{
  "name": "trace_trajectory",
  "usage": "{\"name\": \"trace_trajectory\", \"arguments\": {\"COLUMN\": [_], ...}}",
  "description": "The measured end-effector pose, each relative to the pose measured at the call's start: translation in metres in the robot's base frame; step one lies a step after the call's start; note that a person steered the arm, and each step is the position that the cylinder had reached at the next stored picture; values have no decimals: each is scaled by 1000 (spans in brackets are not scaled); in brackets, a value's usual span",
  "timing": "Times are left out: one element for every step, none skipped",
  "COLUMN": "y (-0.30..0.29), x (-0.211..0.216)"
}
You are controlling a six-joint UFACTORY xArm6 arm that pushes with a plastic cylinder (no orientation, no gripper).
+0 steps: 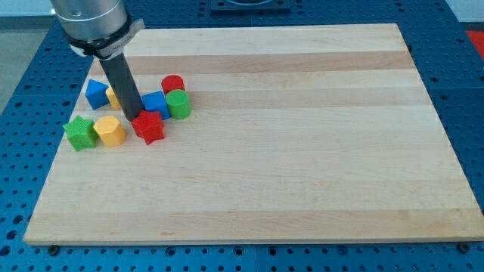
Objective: Place the red circle at center of the board
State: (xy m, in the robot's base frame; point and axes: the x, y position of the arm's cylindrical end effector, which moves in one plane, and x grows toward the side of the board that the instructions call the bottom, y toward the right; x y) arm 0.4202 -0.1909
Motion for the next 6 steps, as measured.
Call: {"name": "trace_trajectory", "arguments": {"y": [-18, -19, 0, 43, 93, 145], "x": [0, -17, -43, -62, -61, -32]}}
